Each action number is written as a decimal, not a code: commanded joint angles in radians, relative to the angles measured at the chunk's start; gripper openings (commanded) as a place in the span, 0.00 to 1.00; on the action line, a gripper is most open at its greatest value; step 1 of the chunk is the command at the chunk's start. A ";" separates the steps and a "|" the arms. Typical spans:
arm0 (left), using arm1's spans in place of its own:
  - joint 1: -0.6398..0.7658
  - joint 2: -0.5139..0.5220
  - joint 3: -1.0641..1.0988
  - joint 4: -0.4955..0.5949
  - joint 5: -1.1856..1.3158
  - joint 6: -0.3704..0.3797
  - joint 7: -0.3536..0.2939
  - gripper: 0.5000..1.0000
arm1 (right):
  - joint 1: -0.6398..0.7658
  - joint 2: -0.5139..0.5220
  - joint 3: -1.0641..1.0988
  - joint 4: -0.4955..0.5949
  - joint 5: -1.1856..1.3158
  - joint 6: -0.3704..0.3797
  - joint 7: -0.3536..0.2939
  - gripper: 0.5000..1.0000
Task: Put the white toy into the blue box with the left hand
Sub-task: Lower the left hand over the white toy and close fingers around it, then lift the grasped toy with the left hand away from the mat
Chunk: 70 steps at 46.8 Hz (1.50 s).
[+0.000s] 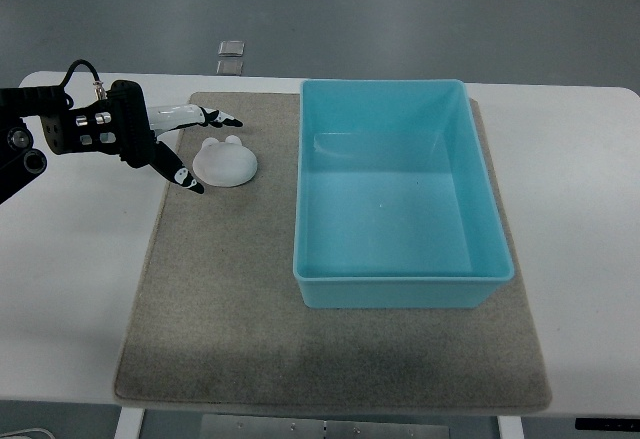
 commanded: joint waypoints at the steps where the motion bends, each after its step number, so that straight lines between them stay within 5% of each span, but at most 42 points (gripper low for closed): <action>1: 0.004 -0.014 0.019 0.002 0.023 0.047 0.001 0.97 | 0.000 0.000 0.000 0.000 0.000 0.001 0.000 0.87; 7: 0.004 -0.020 0.026 0.002 0.028 0.058 0.001 0.93 | 0.000 0.000 0.000 0.000 0.000 -0.001 0.000 0.87; 23: -0.009 -0.030 0.031 0.002 0.103 0.058 -0.001 0.00 | 0.000 0.000 0.000 0.000 0.000 -0.001 0.000 0.87; 56: -0.108 0.062 0.006 -0.074 0.114 0.061 -0.002 0.00 | 0.000 0.000 0.000 0.000 0.000 -0.001 0.000 0.87; 70: -0.282 0.098 -0.012 -0.091 0.023 0.009 -0.004 0.00 | 0.000 0.000 0.000 0.000 0.000 0.001 0.000 0.87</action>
